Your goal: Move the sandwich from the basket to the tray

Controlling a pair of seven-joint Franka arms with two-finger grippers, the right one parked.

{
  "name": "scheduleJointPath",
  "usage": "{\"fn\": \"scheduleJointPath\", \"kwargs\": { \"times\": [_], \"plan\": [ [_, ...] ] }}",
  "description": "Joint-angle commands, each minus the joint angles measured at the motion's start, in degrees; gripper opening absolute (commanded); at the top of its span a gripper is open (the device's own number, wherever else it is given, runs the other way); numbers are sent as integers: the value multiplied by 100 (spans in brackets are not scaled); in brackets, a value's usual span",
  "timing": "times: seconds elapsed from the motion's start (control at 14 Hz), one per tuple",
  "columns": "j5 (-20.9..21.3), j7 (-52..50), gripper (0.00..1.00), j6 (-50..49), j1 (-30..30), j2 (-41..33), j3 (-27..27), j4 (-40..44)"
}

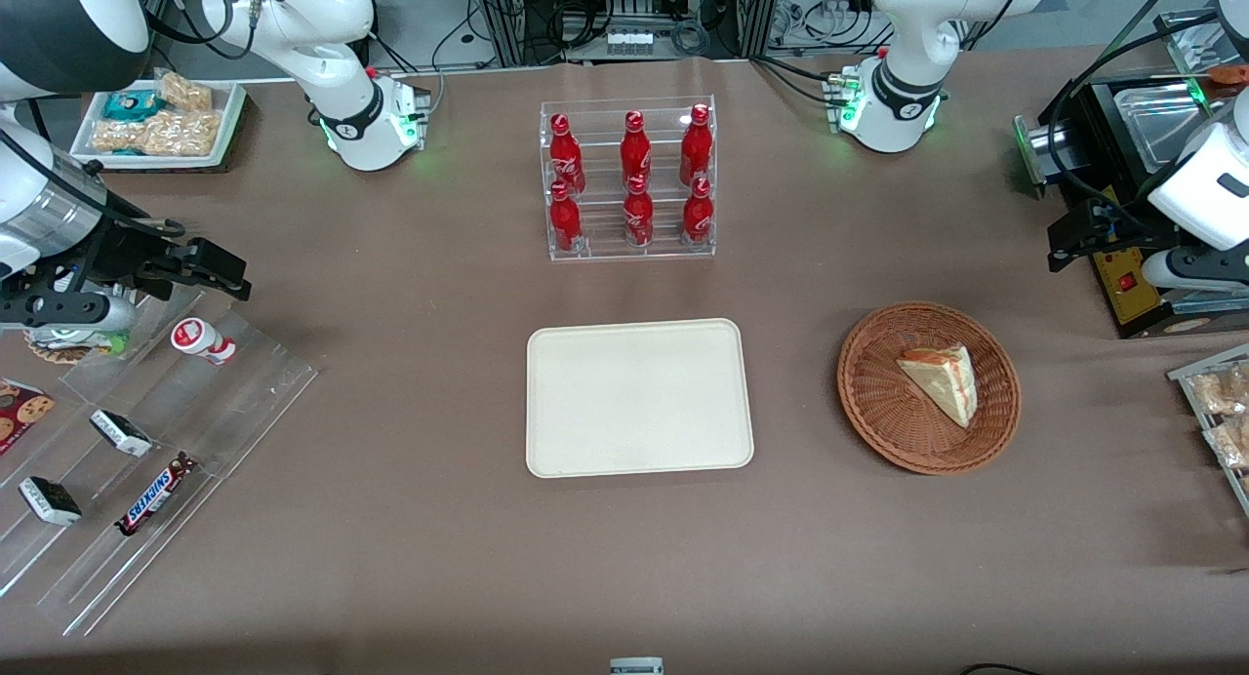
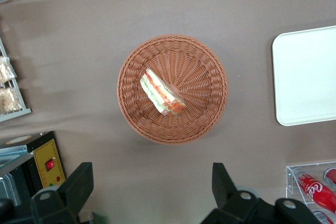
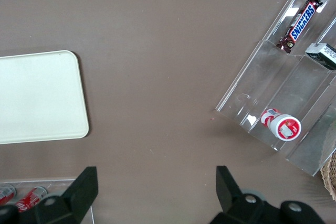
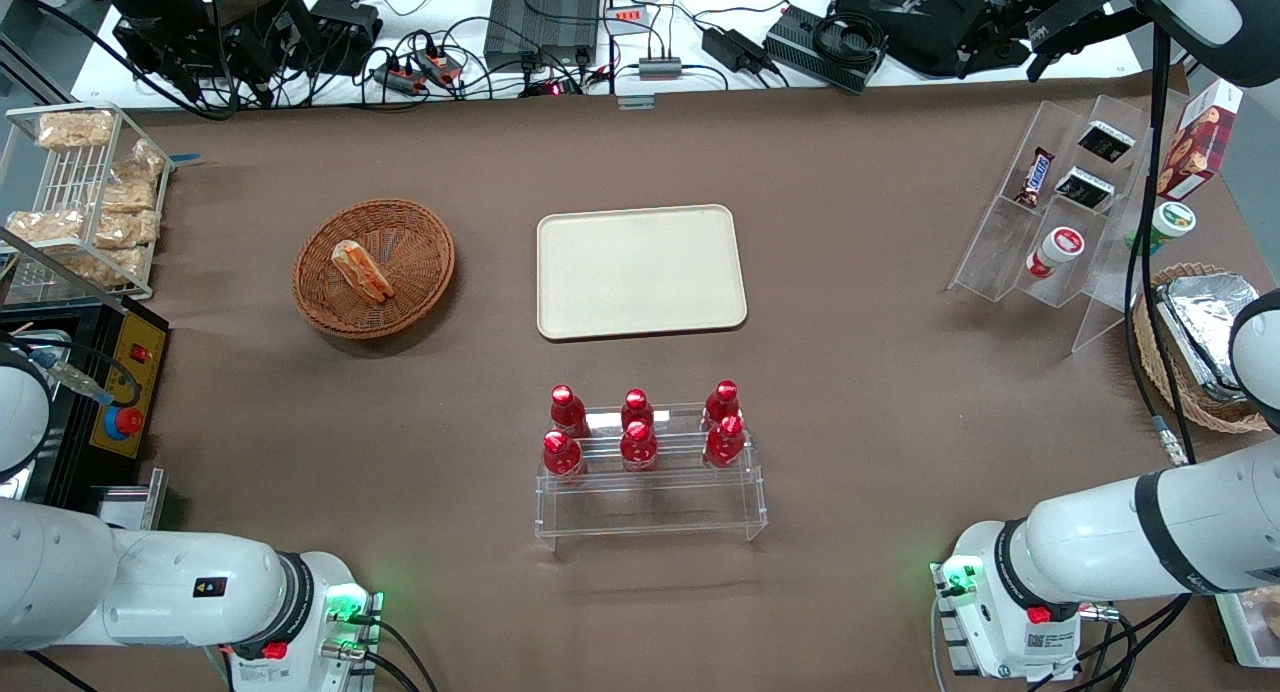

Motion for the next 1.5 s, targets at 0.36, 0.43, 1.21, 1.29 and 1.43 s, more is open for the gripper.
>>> {"fn": "scheduleJointPath", "kwargs": {
  "times": [0.36,0.43,1.21,1.29,1.43],
  "plan": [
    [-62,-331,100,-216,6,116,-32,140],
    [-44,-349,100,-373,-3,116,-32,105],
    [53,-357,100,1308,32,529,-5,-1386],
    [61,-357,100,1704,41,547,4,-1685],
    [61,-366,100,2417,41,608,12,-2213]
  ]
}}
